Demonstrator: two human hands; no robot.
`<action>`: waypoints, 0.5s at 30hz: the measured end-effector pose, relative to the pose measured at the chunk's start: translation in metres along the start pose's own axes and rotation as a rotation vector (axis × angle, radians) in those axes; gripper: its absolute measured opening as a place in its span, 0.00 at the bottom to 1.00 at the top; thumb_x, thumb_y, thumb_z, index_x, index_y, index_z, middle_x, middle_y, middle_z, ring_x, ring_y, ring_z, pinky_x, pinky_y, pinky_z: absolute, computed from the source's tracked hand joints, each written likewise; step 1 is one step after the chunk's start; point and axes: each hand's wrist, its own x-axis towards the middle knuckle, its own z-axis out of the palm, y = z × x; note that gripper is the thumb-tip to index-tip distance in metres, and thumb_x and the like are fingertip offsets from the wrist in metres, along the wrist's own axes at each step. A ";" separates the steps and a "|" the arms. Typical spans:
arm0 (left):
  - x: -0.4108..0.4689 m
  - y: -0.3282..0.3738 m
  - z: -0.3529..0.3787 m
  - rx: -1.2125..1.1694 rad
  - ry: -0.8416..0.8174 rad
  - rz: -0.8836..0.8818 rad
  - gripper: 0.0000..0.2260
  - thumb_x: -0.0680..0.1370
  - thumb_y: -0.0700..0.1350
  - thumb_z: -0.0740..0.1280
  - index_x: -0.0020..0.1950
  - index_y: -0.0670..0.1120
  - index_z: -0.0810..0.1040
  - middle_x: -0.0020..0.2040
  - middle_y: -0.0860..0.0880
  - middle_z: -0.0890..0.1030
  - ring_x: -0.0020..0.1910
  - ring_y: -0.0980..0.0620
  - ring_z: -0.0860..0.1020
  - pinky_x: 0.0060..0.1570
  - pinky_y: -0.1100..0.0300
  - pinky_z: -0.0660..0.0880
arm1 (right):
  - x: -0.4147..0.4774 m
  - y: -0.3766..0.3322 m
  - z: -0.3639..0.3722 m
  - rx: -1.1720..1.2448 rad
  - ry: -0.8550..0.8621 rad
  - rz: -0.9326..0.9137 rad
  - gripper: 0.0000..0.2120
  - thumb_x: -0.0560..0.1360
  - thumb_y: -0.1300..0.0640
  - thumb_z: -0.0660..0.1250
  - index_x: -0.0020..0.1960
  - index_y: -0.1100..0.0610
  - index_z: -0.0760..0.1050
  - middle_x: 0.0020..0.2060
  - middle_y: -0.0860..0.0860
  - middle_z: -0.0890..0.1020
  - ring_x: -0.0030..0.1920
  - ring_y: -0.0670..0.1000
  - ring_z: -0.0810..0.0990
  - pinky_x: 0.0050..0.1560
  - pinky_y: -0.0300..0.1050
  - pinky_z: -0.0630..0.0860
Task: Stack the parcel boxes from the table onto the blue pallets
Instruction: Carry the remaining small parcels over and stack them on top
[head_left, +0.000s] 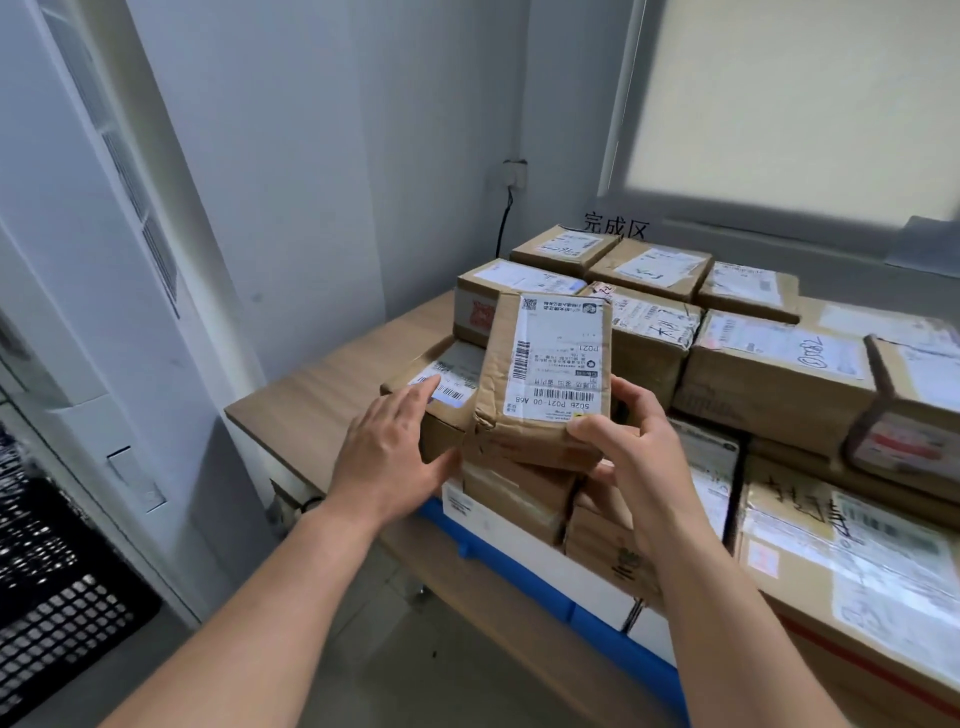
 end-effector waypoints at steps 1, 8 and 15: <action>0.004 -0.006 0.001 -0.007 -0.010 0.002 0.37 0.74 0.61 0.66 0.77 0.51 0.54 0.74 0.50 0.64 0.72 0.51 0.62 0.71 0.55 0.57 | 0.002 -0.001 0.007 -0.016 0.003 0.002 0.27 0.71 0.61 0.71 0.67 0.49 0.68 0.44 0.47 0.85 0.39 0.40 0.83 0.33 0.33 0.74; 0.030 -0.054 0.003 -0.101 -0.063 0.063 0.39 0.72 0.64 0.66 0.77 0.51 0.54 0.73 0.51 0.65 0.71 0.51 0.64 0.70 0.55 0.60 | 0.017 -0.002 0.055 -0.081 0.105 0.029 0.29 0.69 0.58 0.73 0.67 0.46 0.67 0.48 0.49 0.84 0.48 0.48 0.84 0.48 0.50 0.81; 0.065 -0.100 -0.007 -0.196 -0.166 0.196 0.42 0.71 0.65 0.66 0.77 0.54 0.48 0.76 0.55 0.58 0.74 0.55 0.56 0.68 0.67 0.48 | 0.027 -0.005 0.117 -0.097 0.235 0.045 0.28 0.71 0.56 0.72 0.68 0.47 0.67 0.50 0.46 0.83 0.51 0.46 0.81 0.47 0.43 0.76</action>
